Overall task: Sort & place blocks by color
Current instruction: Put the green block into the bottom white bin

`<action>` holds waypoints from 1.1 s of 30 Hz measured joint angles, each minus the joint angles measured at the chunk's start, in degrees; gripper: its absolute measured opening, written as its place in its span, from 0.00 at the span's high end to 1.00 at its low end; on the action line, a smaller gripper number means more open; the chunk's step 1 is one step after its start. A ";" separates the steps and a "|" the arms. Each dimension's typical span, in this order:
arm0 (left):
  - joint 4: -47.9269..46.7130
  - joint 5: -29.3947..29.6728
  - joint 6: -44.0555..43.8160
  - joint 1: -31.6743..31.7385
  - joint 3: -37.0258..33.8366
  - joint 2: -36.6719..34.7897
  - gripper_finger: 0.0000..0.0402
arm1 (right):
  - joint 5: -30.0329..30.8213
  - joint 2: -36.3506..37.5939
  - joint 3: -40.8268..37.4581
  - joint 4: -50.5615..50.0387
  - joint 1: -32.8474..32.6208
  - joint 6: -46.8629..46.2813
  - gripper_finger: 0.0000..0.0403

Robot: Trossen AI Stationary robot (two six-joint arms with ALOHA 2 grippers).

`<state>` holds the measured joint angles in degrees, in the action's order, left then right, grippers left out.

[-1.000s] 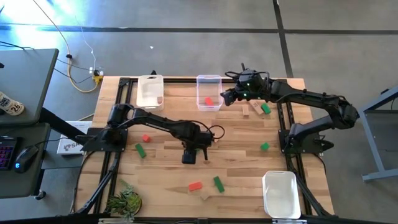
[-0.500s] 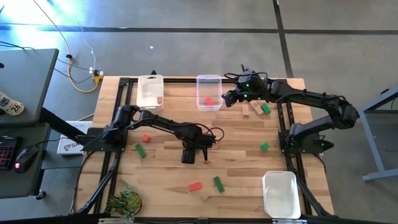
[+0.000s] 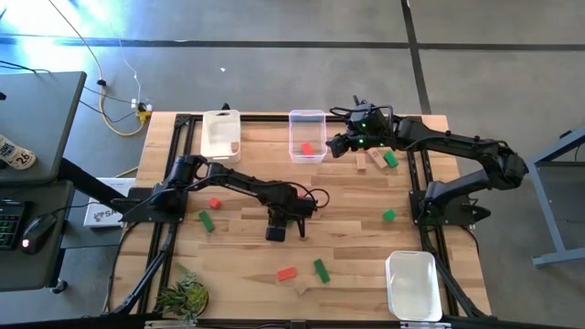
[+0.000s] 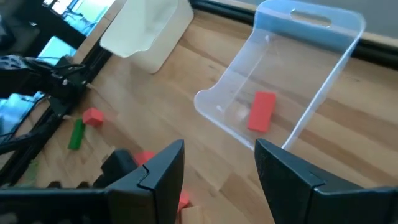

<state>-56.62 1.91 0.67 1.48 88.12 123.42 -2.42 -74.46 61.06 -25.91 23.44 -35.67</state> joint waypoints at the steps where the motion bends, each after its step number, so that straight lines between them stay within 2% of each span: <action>1: -0.02 0.02 0.04 0.00 0.00 -0.06 0.83 | -0.76 0.00 0.00 0.00 0.01 -0.29 0.54; 9: -0.33 0.71 0.13 0.03 -0.43 -3.80 0.83 | -5.00 -0.02 0.00 0.20 0.00 -0.92 0.54; 17: -0.17 3.01 -0.31 0.00 -0.31 -10.30 0.83 | -10.86 -0.02 0.00 0.21 -1.40 -6.38 0.54; 26: 4.85 10.03 0.45 0.02 -0.20 -15.72 0.83 | -9.17 -0.02 0.00 0.48 -7.50 -13.21 0.54; 33: 7.79 14.24 7.02 0.02 -0.20 -16.02 0.83 | -7.06 -0.14 0.00 0.41 -13.05 -16.98 0.54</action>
<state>-48.83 16.15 7.69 1.50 87.92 107.39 -9.47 -74.60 61.06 -25.50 10.39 -52.65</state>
